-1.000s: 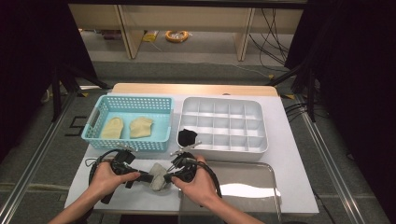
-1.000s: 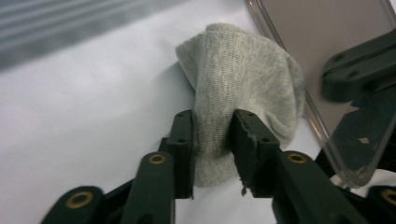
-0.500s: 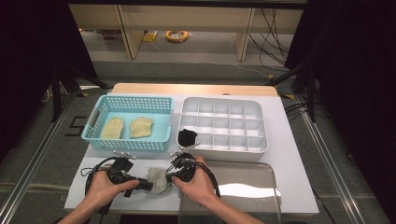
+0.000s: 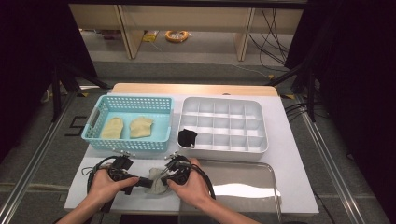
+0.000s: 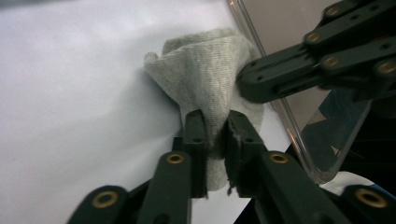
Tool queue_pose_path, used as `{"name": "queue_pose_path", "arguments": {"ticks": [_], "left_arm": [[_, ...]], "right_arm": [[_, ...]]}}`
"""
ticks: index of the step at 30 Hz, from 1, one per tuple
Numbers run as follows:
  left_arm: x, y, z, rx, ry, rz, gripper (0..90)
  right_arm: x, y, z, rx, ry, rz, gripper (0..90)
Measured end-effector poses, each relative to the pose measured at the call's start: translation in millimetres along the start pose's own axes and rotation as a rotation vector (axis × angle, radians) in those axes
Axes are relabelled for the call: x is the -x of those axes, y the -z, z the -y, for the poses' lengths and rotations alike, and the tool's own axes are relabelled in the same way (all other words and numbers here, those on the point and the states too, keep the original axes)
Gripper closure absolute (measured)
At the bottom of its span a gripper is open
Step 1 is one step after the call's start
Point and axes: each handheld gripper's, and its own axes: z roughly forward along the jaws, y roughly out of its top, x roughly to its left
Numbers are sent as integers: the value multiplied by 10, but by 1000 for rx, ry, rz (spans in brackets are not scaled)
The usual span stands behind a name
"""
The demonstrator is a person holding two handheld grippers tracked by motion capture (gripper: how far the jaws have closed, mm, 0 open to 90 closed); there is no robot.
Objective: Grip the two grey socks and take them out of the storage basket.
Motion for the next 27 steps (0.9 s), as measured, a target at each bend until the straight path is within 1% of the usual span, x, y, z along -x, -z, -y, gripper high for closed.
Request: {"name": "queue_pose_path", "arguments": {"ticks": [1, 2, 3, 4, 5, 6, 8, 9, 10, 11, 13, 14, 15, 16, 17, 18, 19, 20, 21, 22, 23, 24, 25, 26, 27], "left_arm": [[-6, 28, -9, -37, -29, -5, 817], [15, 27, -13, -28, -24, 0, 817], [44, 18, -15, -4, -6, 2, 818], [41, 41, -20, -26, -25, -2, 818], [71, 30, -22, -1, 1, 1, 818], [80, 39, -25, -1, -4, -1, 817], [95, 43, -30, -1, -14, -15, 813], [95, 43, -30, -1, -14, -15, 812], [83, 45, -39, -2, -34, -16, 812], [88, 46, -50, -2, -46, -16, 811], [103, 45, -55, -4, -44, -20, 809], [114, 38, -66, -3, -58, -23, 807], [132, 27, -74, -3, -65, -19, 805], [151, 15, -83, -8, -79, -29, 805], [169, -4, -92, -6, -85, -31, 803], [172, -16, -102, -16, -97, -33, 803], [187, -38, -109, -14, -93, -30, 803], [192, -43, -116, -19, -103, -34, 803], [204, -51, -124, -20, -110, -37, 803], [205, -54, -130, -26, -116, -33, 803], [216, -63, -130, -19, -118, -37, 803], [217, -61, -134, -30, -132, -44, 803], [234, -77, -130, -21, -125, -52, 803], [238, -83, -127, -27, -137, -61, 802], [242, -92, -125, -26, -139, -58, 802]], "right_arm": [[10, -25, 2, 2, 4, 1, 900], [10, -25, 2, 2, 4, 1, 900], [16, -38, -1, 8, 9, 1, 900], [16, -60, -7, 8, 6, 2, 900], [16, -60, -7, 8, 6, 2, 900], [7, -74, -10, 2, -3, 5, 900], [3, -127, -17, 9, 9, 4, 900], [3, -127, -17, 9, 9, 4, 900], [-9, -129, -18, -1, -12, 9, 900], [-7, -148, -20, 7, -5, 7, 900], [-5, -158, -21, 15, 2, 6, 900], [-13, -175, -20, 17, -6, 2, 900], [-20, -178, -19, 8, -26, 2, 900], [-20, -178, -19, 8, -26, 2, 900], [2, -189, -16, 20, -15, -10, 900], [2, -189, -16, 20, -15, -10, 900], [11, -187, -13, 22, -23, -16, 900], [33, -181, -10, 19, -27, -20, 900], [35, -174, -8, 13, -42, -28, 900], [64, -175, -6, 23, -27, -44, 900], [69, -155, -5, 8, -53, -44, 897], [91, -139, -9, 10, -42, -54, 888], [110, -113, -19, 6, -43, -53, 881], [129, -32, -39, 8, -54, -45, 871], [129, -32, -39, 8, -54, -45, 871]]}}
